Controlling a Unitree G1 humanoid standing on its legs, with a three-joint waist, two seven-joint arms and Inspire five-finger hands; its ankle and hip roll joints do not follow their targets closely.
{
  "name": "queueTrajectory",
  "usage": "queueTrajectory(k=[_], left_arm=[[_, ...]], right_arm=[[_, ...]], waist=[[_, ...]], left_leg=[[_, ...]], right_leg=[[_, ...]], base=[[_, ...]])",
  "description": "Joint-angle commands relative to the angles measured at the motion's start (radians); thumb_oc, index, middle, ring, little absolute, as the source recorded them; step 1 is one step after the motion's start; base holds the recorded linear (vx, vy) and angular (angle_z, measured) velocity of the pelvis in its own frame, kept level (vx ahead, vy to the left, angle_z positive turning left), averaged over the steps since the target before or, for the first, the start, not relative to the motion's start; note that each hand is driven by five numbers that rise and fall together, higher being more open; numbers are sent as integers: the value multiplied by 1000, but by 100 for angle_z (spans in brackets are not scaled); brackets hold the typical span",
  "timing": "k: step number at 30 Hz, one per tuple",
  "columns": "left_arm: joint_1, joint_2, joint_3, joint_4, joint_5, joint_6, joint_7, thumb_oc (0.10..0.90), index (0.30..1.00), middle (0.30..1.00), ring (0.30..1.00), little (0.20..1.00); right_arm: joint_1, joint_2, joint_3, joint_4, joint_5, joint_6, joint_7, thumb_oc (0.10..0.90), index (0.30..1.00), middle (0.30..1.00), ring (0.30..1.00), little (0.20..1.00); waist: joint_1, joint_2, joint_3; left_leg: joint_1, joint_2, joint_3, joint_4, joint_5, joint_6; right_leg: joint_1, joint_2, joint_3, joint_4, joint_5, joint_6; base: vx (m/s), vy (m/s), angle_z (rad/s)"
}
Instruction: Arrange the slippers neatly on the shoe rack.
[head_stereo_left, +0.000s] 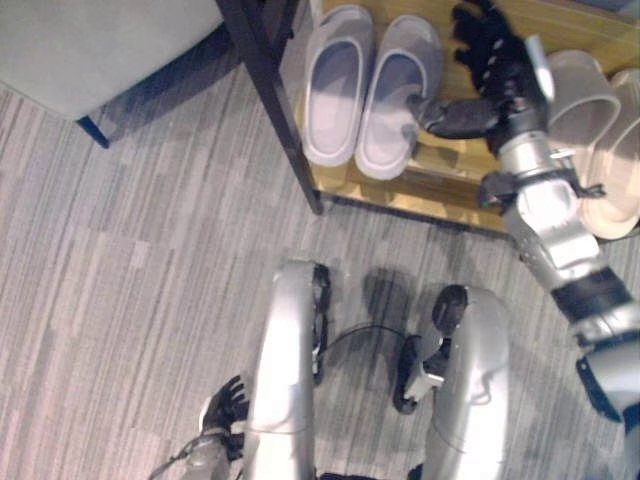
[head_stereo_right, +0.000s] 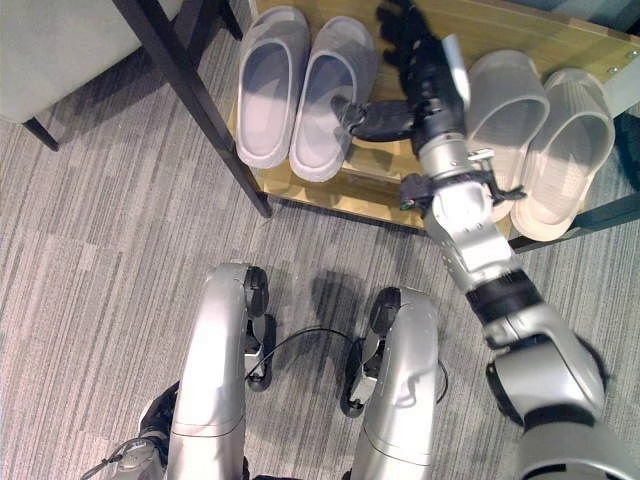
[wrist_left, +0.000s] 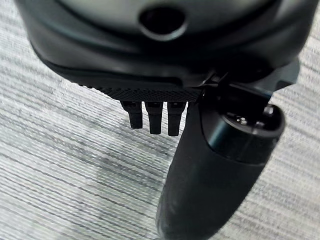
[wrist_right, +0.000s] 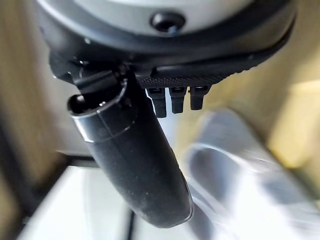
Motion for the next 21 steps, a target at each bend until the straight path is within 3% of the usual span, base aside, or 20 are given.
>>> queueTrajectory(k=[1, 4, 6, 7, 8, 9, 11, 13, 15, 17, 20, 21], left_arm=[[40, 28, 38, 18, 18, -15, 43, 800, 900, 900, 900, 900], [4, 22, 90, 28, 27, -22, 63, 800, 900, 900, 900, 900], [-58, 15, 134, 30, 16, -41, 94, 800, 900, 900, 900, 900], [-93, 18, 147, 10, 7, -47, 107, 800, 900, 900, 900, 900], [-139, 11, 193, -18, -3, -68, 132, 800, 900, 900, 900, 900], [-137, 12, 192, -19, -3, -68, 133, 800, 900, 900, 900, 900], [-144, 14, 199, -82, -7, -79, 154, 800, 900, 900, 900, 900], [-150, 28, 211, -127, -16, -83, 167, 800, 900, 900, 900, 900], [-170, 55, 212, -142, -23, -80, 162, 800, 900, 900, 900, 900], [-145, 53, 202, -199, -3, -81, 164, 800, 900, 900, 900, 900], [-74, 29, 168, -280, 46, -88, 159, 800, 900, 900, 900, 900], [-13, 38, 152, -346, 163, -102, 226, 800, 900, 900, 900, 900]], right_arm=[[-40, -19, -133, -261, -156, -133, -50, 800, 900, 900, 900, 900], [127, 45, -206, -405, -236, -133, -60, 800, 900, 900, 900, 900], [238, 74, -224, -518, -244, -139, -14, 800, 900, 900, 900, 900], [288, 85, -241, -532, -234, -129, 14, 800, 900, 900, 900, 900], [410, 138, -262, -534, -213, -124, 54, 800, 900, 900, 900, 900], [414, 139, -264, -535, -212, -123, 55, 800, 900, 900, 900, 900], [515, 190, -238, -529, -190, -114, 82, 800, 900, 900, 900, 900], [609, 234, -196, -541, -177, -106, 116, 800, 900, 900, 900, 900], [686, 297, -132, -476, -44, -95, 197, 800, 900, 900, 900, 900], [736, 325, -98, -409, -19, -86, 210, 800, 900, 900, 900, 900], [817, 331, -79, -267, -101, -51, 175, 800, 900, 900, 900, 900], [876, 361, -104, -153, -143, -25, 129, 800, 900, 900, 900, 900]], waist=[[10, -35, -23], [-7, -49, -23], [-26, -63, -23], [-32, -62, -23], [-45, -56, -54], [-45, -55, -57], [-57, -55, -132], [-61, -59, -163], [-65, -63, -178], [-65, -65, -182], [-68, -78, -184], [-68, -84, -192]], left_leg=[[45, -59, -116, 11, -79, 24], [45, -61, -111, -5, -72, 21], [45, -57, -108, -69, -58, 19], [45, -60, -109, -115, -35, 19], [45, -59, -122, -242, 37, 18], [45, -60, -123, -247, 42, 18], [60, -49, -136, -359, 103, 17], [145, -17, -149, -491, 150, 13], [246, 13, -166, -626, 202, 5], [347, 21, -169, -768, 251, 4], [538, 28, -165, -997, 319, -10], [640, 17, -147, -1117, 354, -17]], right_leg=[[-4, -5, 104, -31, 75, -28], [-4, 0, 109, -48, 89, -22], [9, -2, 97, -122, 100, -18], [21, -10, 83, -172, 111, -16], [49, -29, 35, -313, 150, -13], [50, -30, 33, -319, 154, -14], [74, -41, -10, -446, 187, -10], [158, -50, -49, -583, 221, 2], [256, -57, -70, -719, 259, 13], [350, -66, -86, -852, 297, 24], [521, -69, -108, -1071, 365, 49], [619, -65, -121, -1203, 418, 65]], base=[[0, 0, 0], [0, 0, 0], [-78, 11, 2], [-226, 62, 2], [-198, 67, 3], [-179, 76, 15], [-90, 67, 14], [-125, 54, -2], [-155, 35, -10], [-146, 17, -15], [-87, 18, 19], [-44, 25, 23]])
